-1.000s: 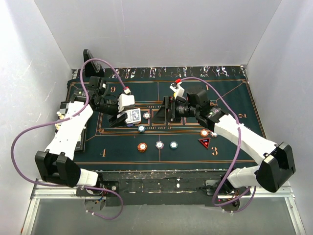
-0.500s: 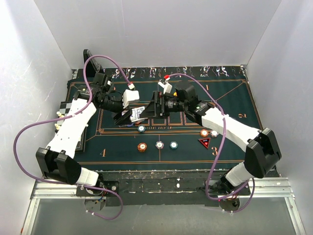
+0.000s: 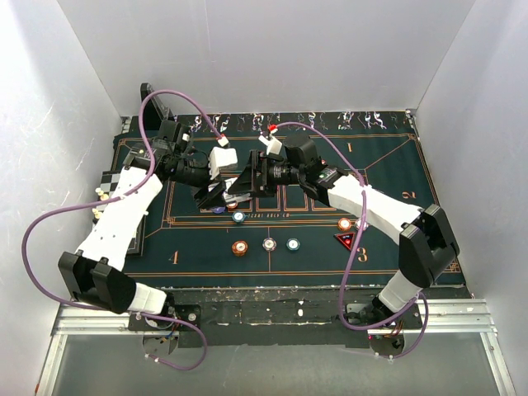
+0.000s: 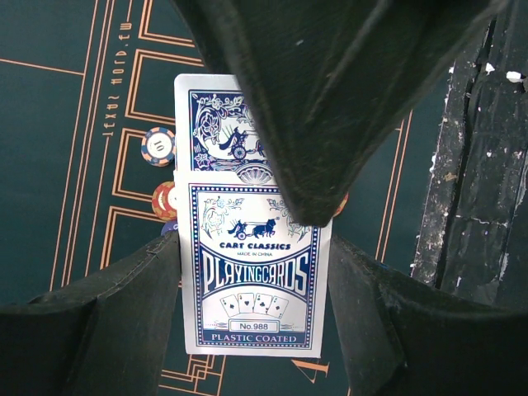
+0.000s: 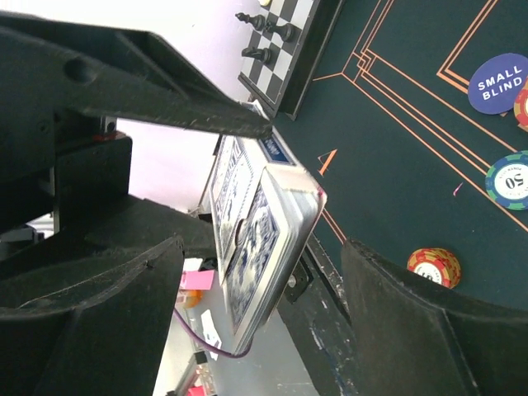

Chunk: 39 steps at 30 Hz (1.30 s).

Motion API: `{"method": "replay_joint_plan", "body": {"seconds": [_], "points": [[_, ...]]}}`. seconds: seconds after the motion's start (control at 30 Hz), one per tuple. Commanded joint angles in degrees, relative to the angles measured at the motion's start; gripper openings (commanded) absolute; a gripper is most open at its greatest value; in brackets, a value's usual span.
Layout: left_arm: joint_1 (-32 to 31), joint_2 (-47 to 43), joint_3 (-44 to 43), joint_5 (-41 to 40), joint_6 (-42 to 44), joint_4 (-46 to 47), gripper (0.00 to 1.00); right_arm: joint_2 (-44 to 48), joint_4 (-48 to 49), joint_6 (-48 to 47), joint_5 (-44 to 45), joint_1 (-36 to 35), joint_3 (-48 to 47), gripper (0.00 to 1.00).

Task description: Distribute texas hold em gaming equipment

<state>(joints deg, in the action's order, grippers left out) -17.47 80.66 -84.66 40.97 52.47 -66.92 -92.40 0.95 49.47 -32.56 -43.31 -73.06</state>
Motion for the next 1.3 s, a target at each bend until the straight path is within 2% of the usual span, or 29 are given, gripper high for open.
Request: {"method": "replay_joint_plan", "body": {"seconds": [0.0, 0.2, 0.33, 0.43, 0.47, 0.5, 0.57, 0.6, 0.97, 1.27], "points": [[-0.8, -3.6, -1.0, 1.7, -1.4, 3.0, 0.17, -0.5, 5.2, 3.6, -0.1, -0.3, -1.1, 0.79], [-1.2, -3.9, -1.1, 2.4, -3.4, 3.9, 0.18, -1.0, 9.2, 5.9, -0.8, -0.3, 0.1, 0.60], [-1.3, -4.5, -0.9, 2.9, -4.6, 4.9, 0.18, -1.6, 12.0, 7.8, -2.0, -0.3, 0.8, 0.43], [-1.3, -4.7, -0.9, 3.1, -6.7, 6.4, 0.23, -1.5, 14.2, 9.3, -3.1, -0.3, 2.0, 0.32], [-1.3, -4.9, -0.9, 3.2, -7.3, 6.7, 0.30, -1.4, 14.3, 9.6, -3.1, -0.3, 2.4, 0.30], [-1.3, -4.9, -0.5, 3.2, -8.1, 7.1, 0.46, -1.2, 14.6, 9.8, -3.4, -0.3, 2.7, 0.29], [-1.3, -5.3, 0.2, 2.9, -10.0, 8.5, 0.86, -0.8, 14.9, 10.2, -3.5, -0.3, 3.2, 0.29], [-1.3, -5.5, 0.6, 2.8, -10.4, 8.8, 0.98, -0.5, 15.2, 10.6, -3.6, -0.2, 3.5, 0.29], [-1.2, -9.5, 8.4, 1.0, -8.3, 10.9, 0.98, 0.6, 21.5, 16.4, -4.7, 1.7, 8.1, 0.27], [-1.2, -16.8, 20.3, -4.1, -6.6, 25.9, 0.98, -1.0, 21.9, 20.4, -5.0, 2.0, 6.3, 0.27]]}}
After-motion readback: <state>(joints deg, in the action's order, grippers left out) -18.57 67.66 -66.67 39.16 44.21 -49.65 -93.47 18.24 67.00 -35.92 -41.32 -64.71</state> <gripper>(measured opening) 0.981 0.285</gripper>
